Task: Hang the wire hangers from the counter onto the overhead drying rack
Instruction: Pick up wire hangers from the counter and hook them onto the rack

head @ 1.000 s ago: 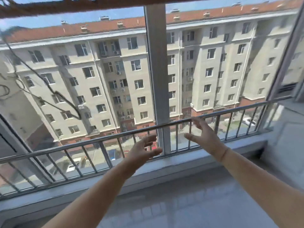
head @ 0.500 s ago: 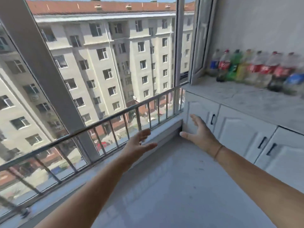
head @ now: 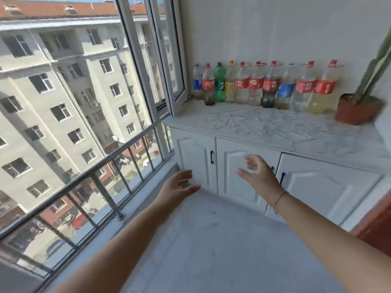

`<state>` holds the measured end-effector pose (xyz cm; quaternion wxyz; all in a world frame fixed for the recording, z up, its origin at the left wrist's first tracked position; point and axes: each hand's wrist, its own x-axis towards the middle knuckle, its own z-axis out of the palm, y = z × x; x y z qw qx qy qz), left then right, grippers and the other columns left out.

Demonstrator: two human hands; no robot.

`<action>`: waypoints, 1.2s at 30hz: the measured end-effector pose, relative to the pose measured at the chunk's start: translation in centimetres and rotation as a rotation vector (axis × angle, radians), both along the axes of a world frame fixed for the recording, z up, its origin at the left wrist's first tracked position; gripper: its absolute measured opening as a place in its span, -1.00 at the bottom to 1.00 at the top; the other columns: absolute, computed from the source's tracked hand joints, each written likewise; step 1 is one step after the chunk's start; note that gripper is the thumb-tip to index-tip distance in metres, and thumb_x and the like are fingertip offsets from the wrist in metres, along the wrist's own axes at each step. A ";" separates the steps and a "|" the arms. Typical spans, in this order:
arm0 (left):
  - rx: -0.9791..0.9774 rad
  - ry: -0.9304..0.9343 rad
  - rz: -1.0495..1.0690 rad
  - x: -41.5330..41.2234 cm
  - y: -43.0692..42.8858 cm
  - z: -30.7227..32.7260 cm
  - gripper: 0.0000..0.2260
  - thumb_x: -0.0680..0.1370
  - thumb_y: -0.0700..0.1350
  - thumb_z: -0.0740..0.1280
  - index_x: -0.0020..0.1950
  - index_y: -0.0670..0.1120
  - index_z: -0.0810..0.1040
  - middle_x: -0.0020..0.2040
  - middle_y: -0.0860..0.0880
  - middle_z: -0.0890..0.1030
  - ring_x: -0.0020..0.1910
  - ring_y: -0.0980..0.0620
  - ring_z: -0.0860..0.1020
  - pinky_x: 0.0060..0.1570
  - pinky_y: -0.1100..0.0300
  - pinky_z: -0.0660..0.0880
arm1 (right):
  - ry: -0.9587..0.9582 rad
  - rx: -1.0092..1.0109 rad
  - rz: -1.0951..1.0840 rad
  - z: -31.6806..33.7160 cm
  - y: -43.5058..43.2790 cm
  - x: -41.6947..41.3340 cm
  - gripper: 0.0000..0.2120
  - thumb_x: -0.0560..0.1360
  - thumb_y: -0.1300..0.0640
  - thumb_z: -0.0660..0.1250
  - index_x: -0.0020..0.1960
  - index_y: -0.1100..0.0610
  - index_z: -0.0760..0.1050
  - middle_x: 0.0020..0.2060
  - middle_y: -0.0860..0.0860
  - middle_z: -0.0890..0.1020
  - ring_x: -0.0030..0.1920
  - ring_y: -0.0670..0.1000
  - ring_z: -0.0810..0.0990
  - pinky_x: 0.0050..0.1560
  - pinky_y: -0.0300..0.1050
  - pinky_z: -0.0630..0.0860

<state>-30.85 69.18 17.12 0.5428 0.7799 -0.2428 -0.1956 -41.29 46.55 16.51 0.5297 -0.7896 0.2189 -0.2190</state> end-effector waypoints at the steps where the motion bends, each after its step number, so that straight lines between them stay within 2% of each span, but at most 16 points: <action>1: -0.012 0.013 -0.015 1.3 -1.8 -0.2 -0.52 0.42 -0.07 0.46 0.31 -0.05 0.46 0.24 0.03 0.53 0.25 0.08 0.47 0.27 0.17 0.38 | -0.002 0.001 -0.024 -0.1 -1.4 0.9 -0.57 0.44 0.10 0.40 0.26 0.08 0.37 0.22 0.01 0.46 0.20 -0.04 0.44 0.15 -0.22 0.33; 5: -0.042 0.042 -0.095 6.9 -9.1 -0.3 -0.56 0.42 -0.09 0.46 0.28 -0.02 0.47 0.24 0.03 0.54 0.25 0.06 0.48 0.28 0.08 0.40 | -0.008 0.028 -0.140 0.0 -7.1 4.2 -0.60 0.43 0.10 0.41 0.23 0.11 0.40 0.19 0.02 0.49 0.19 -0.02 0.47 0.13 -0.22 0.34; 9: -0.030 0.036 -0.174 11.8 -16.5 0.1 -0.56 0.45 -0.10 0.44 0.31 -0.06 0.46 0.23 0.03 0.54 0.23 0.10 0.48 0.20 0.20 0.38 | -0.004 0.046 -0.246 0.4 -12.4 6.5 -0.59 0.44 0.12 0.39 0.25 0.17 0.41 0.14 -0.01 0.49 0.13 -0.05 0.46 0.11 -0.23 0.34; 17: -0.001 0.046 -0.312 16.9 -30.4 -1.5 -0.62 0.46 -0.12 0.43 0.26 -0.04 0.48 0.19 0.01 0.56 0.19 0.09 0.50 0.18 0.20 0.42 | 0.025 0.141 -0.426 -1.5 -23.3 8.8 -0.63 0.45 0.13 0.38 0.23 0.15 0.42 0.09 0.01 0.51 0.13 -0.03 0.49 0.11 -0.21 0.37; 21: -0.001 0.074 -0.359 18.7 -37.7 -2.6 -0.64 0.48 -0.11 0.41 0.26 -0.02 0.48 0.19 0.04 0.56 0.19 0.11 0.49 -0.04 0.34 0.42 | 0.032 0.191 -0.471 -3.1 -30.2 10.2 -0.67 0.45 0.14 0.37 0.19 0.16 0.45 0.08 0.04 0.53 0.08 -0.02 0.53 -0.01 -0.27 0.38; 24: 0.005 0.097 -0.357 20.2 -43.3 -3.6 -0.66 0.48 -0.09 0.41 0.23 0.00 0.48 0.19 0.04 0.56 0.20 0.09 0.50 0.09 0.24 0.40 | 0.046 0.213 -0.474 -4.2 -35.7 11.9 -0.74 0.44 0.16 0.38 0.11 0.13 0.47 0.05 0.06 0.54 0.00 -0.04 0.53 -0.08 -0.31 0.41; 29: 0.034 0.133 -0.315 22.5 -51.8 -4.9 -0.67 0.47 -0.08 0.42 0.22 -0.01 0.49 0.18 0.04 0.57 0.20 0.08 0.50 0.11 0.21 0.37 | 0.118 0.205 -0.436 -5.6 -44.5 14.9 -0.80 0.43 0.22 0.38 0.04 0.13 0.50 0.01 0.08 0.56 0.00 0.01 0.53 0.16 -0.08 0.43; 31: 0.036 0.160 -0.293 23.1 -54.4 -5.7 -0.69 0.47 -0.08 0.42 0.19 0.01 0.49 0.17 0.05 0.57 0.20 0.08 0.50 0.15 0.19 0.38 | 0.163 0.187 -0.417 -6.2 -47.9 16.2 -0.79 0.43 0.24 0.38 0.06 0.20 0.53 -0.01 0.11 0.58 -0.02 0.02 0.54 0.17 -0.07 0.43; 34: 0.049 0.201 -0.275 24.3 -57.8 -7.1 -0.72 0.47 -0.08 0.42 0.14 0.05 0.49 0.15 0.07 0.57 0.20 0.08 0.50 0.19 0.17 0.39 | 0.217 0.162 -0.400 -7.4 -52.6 18.5 -0.81 0.41 0.27 0.38 0.02 0.28 0.56 -0.01 0.18 0.64 0.00 0.14 0.60 0.17 0.00 0.47; 36: 0.065 0.221 -0.264 25.1 -59.6 -8.0 -0.74 0.47 -0.08 0.42 0.13 0.06 0.49 0.15 0.07 0.57 0.19 0.09 0.50 0.17 0.18 0.39 | 0.246 0.157 -0.394 -8.6 -55.0 20.1 -0.80 0.41 0.26 0.38 0.03 0.27 0.56 0.00 0.19 0.64 0.02 0.12 0.60 0.16 -0.01 0.47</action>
